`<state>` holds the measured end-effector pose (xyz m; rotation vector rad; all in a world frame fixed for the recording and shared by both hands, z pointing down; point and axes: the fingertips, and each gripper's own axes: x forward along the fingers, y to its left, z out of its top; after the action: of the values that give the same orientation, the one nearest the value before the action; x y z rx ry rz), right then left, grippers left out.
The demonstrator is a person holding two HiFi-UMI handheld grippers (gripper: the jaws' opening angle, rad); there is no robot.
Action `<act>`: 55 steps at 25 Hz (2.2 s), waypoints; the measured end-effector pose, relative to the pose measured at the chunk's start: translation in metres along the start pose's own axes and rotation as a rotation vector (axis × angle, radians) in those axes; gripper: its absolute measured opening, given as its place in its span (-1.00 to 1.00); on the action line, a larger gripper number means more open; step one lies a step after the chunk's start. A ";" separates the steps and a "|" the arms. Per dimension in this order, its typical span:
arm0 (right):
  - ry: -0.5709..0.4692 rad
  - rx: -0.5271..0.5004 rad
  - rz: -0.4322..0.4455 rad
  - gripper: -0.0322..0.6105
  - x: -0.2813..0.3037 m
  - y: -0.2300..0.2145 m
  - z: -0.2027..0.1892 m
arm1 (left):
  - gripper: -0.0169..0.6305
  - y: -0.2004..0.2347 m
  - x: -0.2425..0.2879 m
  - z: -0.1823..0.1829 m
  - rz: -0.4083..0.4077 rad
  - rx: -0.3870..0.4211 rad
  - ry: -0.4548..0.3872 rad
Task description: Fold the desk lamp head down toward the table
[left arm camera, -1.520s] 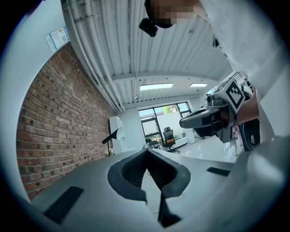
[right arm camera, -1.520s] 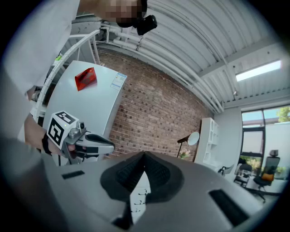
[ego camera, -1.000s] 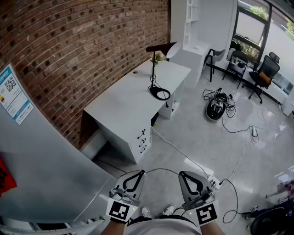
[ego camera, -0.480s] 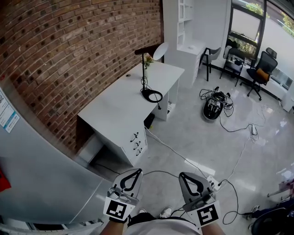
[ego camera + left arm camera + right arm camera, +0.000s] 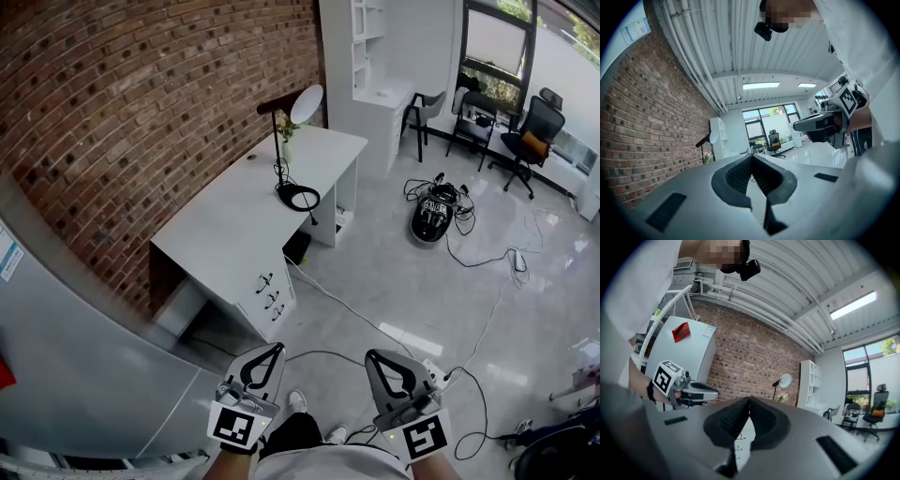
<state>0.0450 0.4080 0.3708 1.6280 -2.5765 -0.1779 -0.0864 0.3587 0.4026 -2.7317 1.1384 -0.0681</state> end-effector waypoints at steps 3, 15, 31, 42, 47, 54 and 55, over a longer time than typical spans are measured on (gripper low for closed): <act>-0.001 0.008 0.004 -0.85 0.004 -0.006 -0.003 | -0.92 0.004 0.008 -0.001 0.010 -0.008 0.003; 0.028 -0.012 -0.001 -0.85 0.073 -0.037 -0.013 | -0.92 0.058 0.069 -0.023 0.002 -0.055 -0.016; 0.114 -0.018 -0.011 -0.85 0.236 -0.096 -0.032 | -0.92 0.173 0.187 -0.074 -0.054 -0.129 0.010; 0.128 -0.056 -0.031 -0.85 0.326 -0.111 -0.028 | -0.92 0.243 0.239 -0.087 -0.091 -0.131 -0.043; 0.107 -0.074 -0.025 -0.85 0.349 -0.116 -0.022 | -0.92 0.257 0.253 -0.085 -0.101 -0.128 -0.064; 0.068 -0.074 0.020 -0.85 0.380 -0.129 -0.016 | -0.92 0.266 0.270 -0.083 -0.095 -0.092 -0.059; 0.062 -0.076 0.033 -0.85 0.386 -0.131 -0.017 | -0.92 0.268 0.273 -0.084 -0.089 -0.090 -0.060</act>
<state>-0.0008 0.0028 0.3731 1.5395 -2.5170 -0.2171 -0.0909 -0.0322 0.4286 -2.8417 1.0281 0.0533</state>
